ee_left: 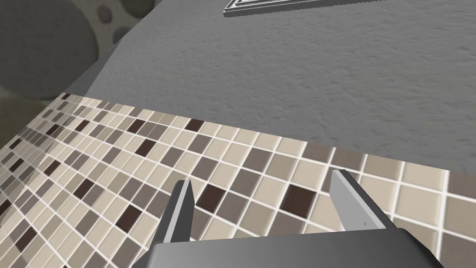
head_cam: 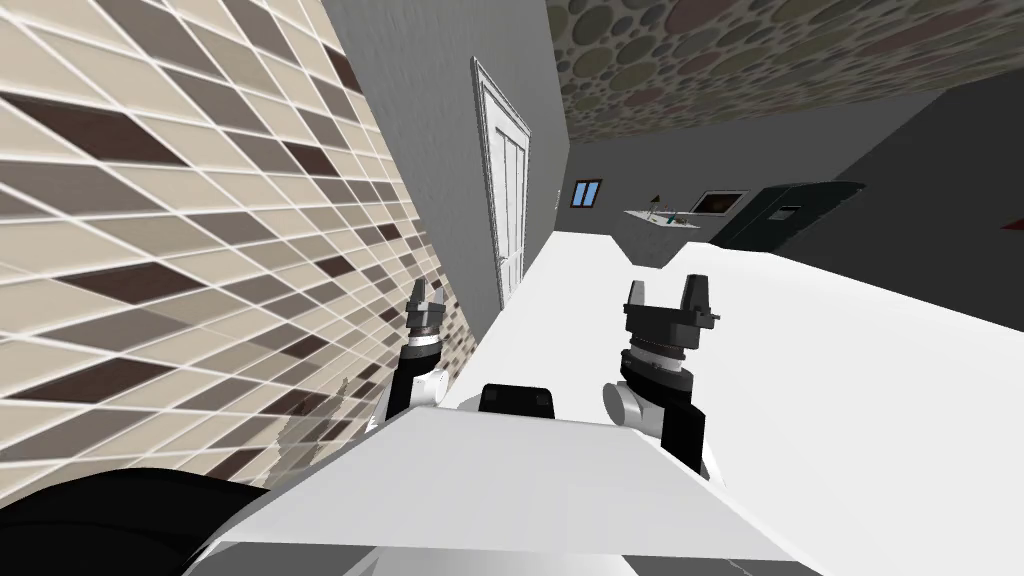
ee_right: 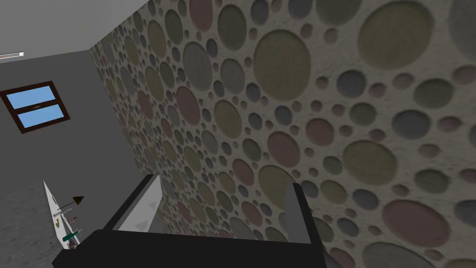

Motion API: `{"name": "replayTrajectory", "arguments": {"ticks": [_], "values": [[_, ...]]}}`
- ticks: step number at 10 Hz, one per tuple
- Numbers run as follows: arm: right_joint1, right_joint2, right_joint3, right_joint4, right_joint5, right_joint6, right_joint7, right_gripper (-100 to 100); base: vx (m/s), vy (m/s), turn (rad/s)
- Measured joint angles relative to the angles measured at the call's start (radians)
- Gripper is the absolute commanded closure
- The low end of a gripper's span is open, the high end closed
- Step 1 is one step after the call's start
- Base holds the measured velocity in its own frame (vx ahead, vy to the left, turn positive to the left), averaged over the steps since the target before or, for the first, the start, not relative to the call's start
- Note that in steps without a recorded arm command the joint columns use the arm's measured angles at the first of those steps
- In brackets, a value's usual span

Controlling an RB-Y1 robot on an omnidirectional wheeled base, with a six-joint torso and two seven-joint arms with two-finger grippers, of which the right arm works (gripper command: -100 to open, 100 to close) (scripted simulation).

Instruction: Pull the door open

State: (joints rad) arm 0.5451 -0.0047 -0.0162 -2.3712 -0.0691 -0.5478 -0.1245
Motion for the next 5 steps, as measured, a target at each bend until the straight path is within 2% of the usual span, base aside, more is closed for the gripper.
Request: {"name": "replayTrajectory", "arguments": {"ticks": [3, 5], "values": [[-0.022, -0.023, 0.019, 0.049, -0.021, -0.011, -0.002, -100, 0.127, -0.041, 0.118], [-0.032, -0.041, 0.043, 0.096, -0.037, -0.032, -0.001, -100, 0.137, -0.057, 0.158]]}}
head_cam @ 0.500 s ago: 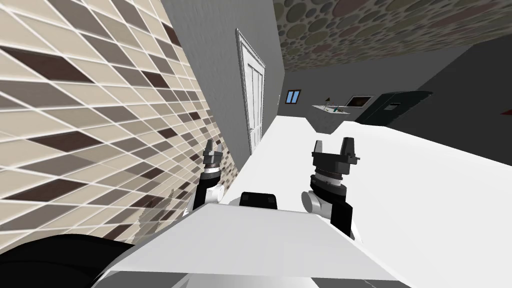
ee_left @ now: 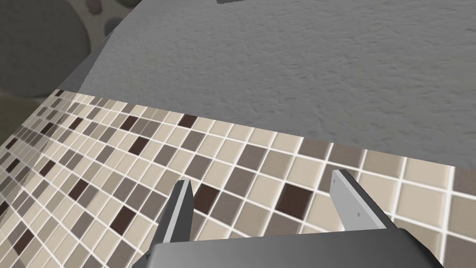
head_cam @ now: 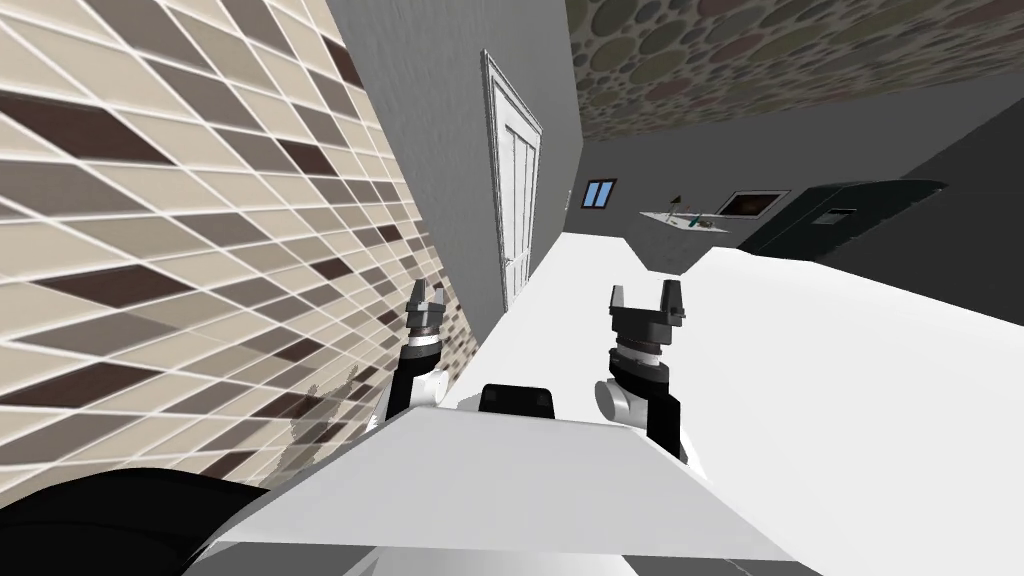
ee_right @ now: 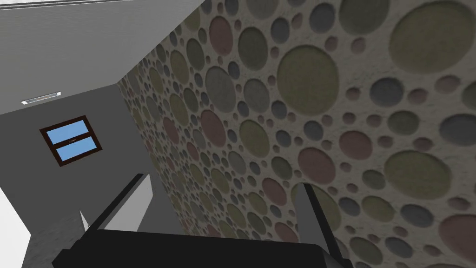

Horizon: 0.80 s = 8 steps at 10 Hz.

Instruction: Pull the door open

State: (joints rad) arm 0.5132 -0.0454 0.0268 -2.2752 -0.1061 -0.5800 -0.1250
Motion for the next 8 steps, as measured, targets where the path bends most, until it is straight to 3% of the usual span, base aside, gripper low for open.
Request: {"name": "replayTrajectory", "arguments": {"ticks": [8], "values": [[-0.057, -0.058, 0.076, 0.153, -0.064, -0.043, 0.001, -100, 0.108, -0.037, 0.122]]}}
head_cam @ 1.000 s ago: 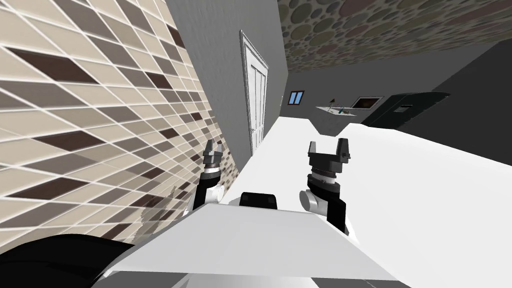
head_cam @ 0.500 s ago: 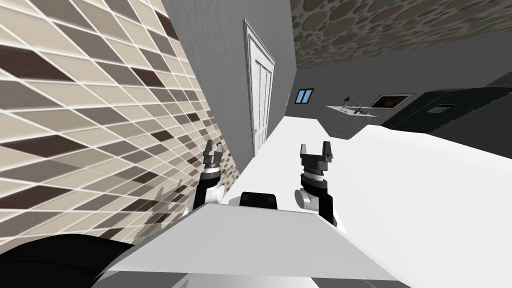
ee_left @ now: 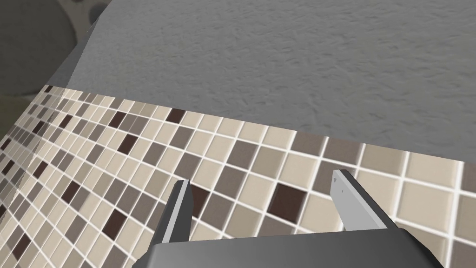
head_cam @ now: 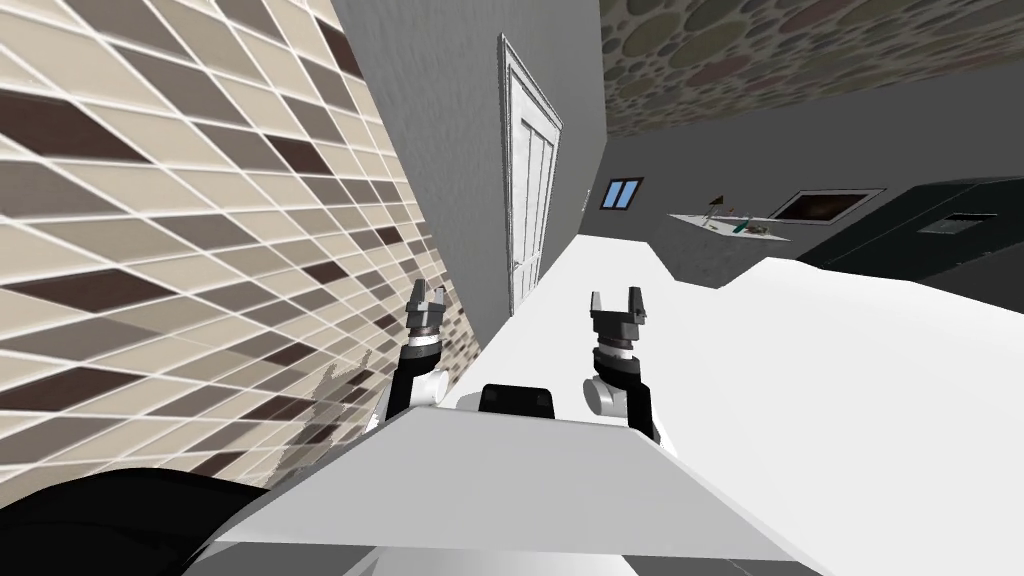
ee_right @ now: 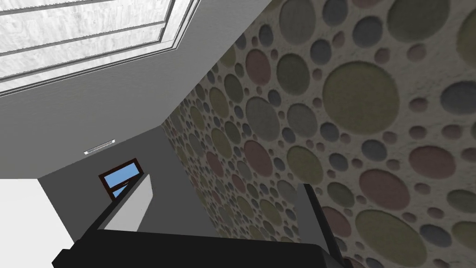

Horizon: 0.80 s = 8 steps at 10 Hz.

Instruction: Pull the door open

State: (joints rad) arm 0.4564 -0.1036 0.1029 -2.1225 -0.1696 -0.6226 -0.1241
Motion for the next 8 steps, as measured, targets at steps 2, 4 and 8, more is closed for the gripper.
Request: {"name": "replayTrajectory", "arguments": {"ticks": [2, 4, 8], "values": [[-0.018, -0.014, 0.015, 0.039, -0.016, -0.007, 0.000, -100, 0.085, -0.041, 0.098], [-0.031, -0.027, 0.031, 0.077, -0.031, -0.021, -0.001, -100, 0.113, -0.051, 0.152], [-0.065, -0.062, 0.081, 0.178, -0.072, -0.053, -0.001, -100, 0.116, -0.070, 0.159]]}}
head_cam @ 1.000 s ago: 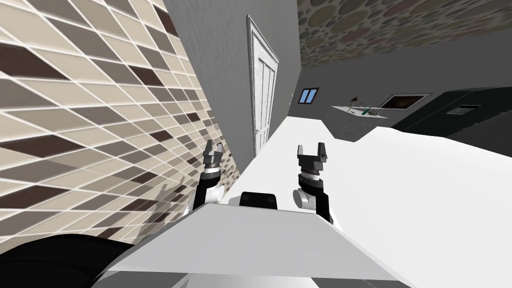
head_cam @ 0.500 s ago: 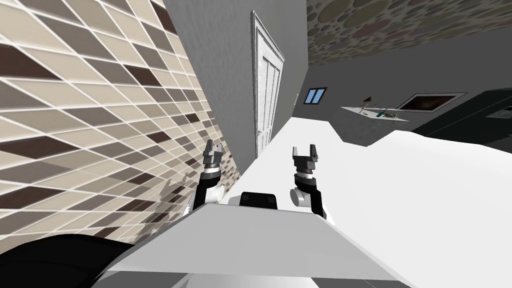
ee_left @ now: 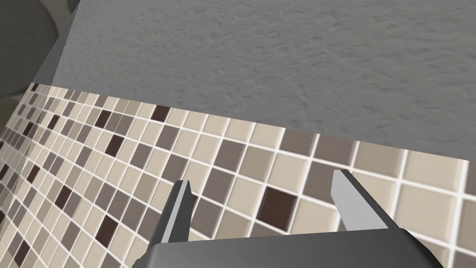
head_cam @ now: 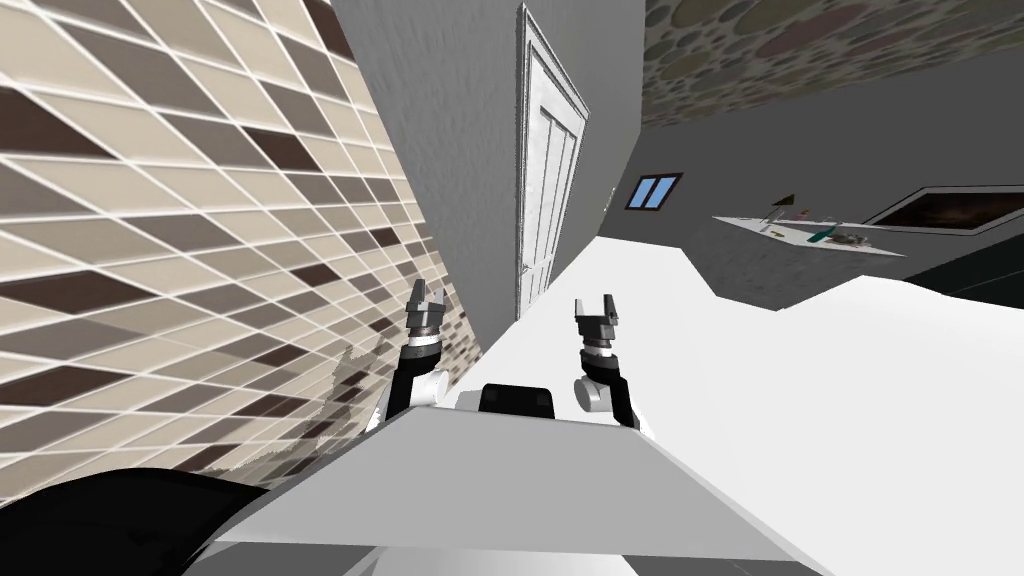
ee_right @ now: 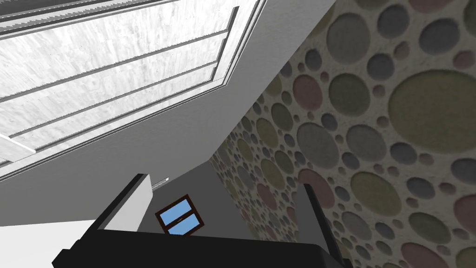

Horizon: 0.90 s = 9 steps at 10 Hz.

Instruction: Pull the door open

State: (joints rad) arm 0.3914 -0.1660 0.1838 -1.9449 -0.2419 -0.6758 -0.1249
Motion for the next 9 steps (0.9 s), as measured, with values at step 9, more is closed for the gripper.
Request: {"name": "replayTrajectory", "arguments": {"ticks": [9], "values": [[-0.067, -0.069, 0.093, 0.198, -0.081, -0.063, -0.003, -100, 0.092, -0.063, 0.138]]}}
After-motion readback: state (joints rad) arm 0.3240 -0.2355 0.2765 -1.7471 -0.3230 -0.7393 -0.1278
